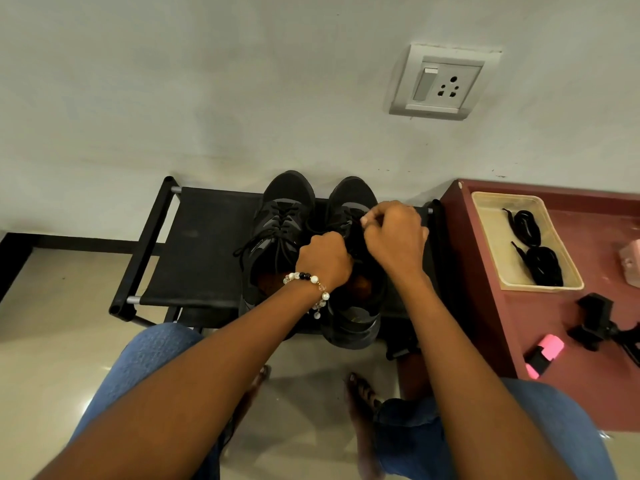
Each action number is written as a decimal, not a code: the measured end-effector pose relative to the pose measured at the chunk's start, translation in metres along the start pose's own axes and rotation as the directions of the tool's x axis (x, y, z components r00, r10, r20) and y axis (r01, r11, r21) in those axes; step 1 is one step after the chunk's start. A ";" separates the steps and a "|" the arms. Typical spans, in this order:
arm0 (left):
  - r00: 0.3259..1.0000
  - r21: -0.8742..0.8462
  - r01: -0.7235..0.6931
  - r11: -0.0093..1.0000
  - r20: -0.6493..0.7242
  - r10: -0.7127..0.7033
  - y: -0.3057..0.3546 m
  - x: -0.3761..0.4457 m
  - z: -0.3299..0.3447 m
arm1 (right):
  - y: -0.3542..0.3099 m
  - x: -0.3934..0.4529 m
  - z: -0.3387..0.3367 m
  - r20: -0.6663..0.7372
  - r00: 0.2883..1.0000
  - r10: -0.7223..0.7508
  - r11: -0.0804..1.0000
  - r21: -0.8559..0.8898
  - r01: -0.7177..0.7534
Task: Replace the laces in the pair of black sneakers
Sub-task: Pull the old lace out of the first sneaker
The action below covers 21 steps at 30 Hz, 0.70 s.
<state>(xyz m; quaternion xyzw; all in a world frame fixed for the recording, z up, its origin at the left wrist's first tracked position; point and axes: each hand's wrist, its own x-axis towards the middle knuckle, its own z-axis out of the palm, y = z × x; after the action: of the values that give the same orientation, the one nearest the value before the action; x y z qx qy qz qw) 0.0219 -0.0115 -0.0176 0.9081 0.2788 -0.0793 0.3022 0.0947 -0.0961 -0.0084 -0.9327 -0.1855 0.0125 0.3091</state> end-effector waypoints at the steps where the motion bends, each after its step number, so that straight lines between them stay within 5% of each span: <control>1: 1.000 -0.008 -0.001 1.000 0.002 0.001 0.000 0.000 0.000 | 0.000 0.003 -0.005 -0.008 0.994 0.105 0.972 0.214 -0.101; 4: 1.000 -0.025 -0.005 1.000 0.015 0.005 -0.001 0.001 -0.001 | -0.003 0.010 -0.022 0.102 0.926 0.363 0.591 0.743 -0.314; 6: 1.000 -0.026 -0.005 1.000 0.018 0.005 -0.001 0.000 -0.002 | -0.003 0.011 -0.027 0.220 0.881 0.420 0.351 0.855 -0.381; 7: 1.000 -0.027 -0.004 1.000 0.020 0.005 -0.001 0.000 -0.002 | -0.003 0.010 -0.026 0.244 0.873 0.422 0.326 0.858 -0.397; 8: 1.000 -0.029 -0.002 1.000 0.024 0.003 -0.001 0.001 -0.002 | -0.002 0.010 -0.023 0.238 0.879 0.413 0.374 0.836 -0.402; 10: 1.000 -0.035 0.000 0.999 0.027 0.001 0.000 0.001 -0.002 | 0.000 0.009 -0.017 0.138 0.940 0.312 0.679 0.660 -0.322; 12: 1.000 -0.030 0.000 1.000 0.031 0.001 0.000 0.001 -0.002 | 0.002 0.010 -0.012 0.094 0.993 0.065 0.971 0.224 -0.085; 14: 1.000 -0.032 -0.002 0.999 0.029 0.003 0.000 0.001 -0.002 | 0.002 0.008 -0.007 0.197 0.976 -0.097 0.974 -0.184 0.134; 16: 1.000 -0.034 0.003 0.999 0.024 -0.002 0.001 0.000 -0.003 | 0.000 0.003 -0.002 0.248 0.958 -0.143 0.910 -0.348 0.226; 19: 1.000 -0.029 0.010 1.000 0.023 -0.010 0.002 -0.001 -0.003 | 0.000 -0.001 0.001 0.193 0.961 -0.197 0.876 -0.405 0.261; 21: 0.999 -0.027 0.016 1.000 0.028 -0.015 0.002 -0.002 -0.003 | 0.001 0.000 -0.002 0.109 0.980 -0.168 0.951 -0.244 0.190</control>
<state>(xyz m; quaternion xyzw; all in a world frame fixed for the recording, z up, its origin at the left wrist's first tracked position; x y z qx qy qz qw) 0.0214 -0.0117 -0.0133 0.9005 0.2825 -0.0906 0.3178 0.0956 -0.0977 -0.0073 -0.9423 -0.2828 0.0010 0.1793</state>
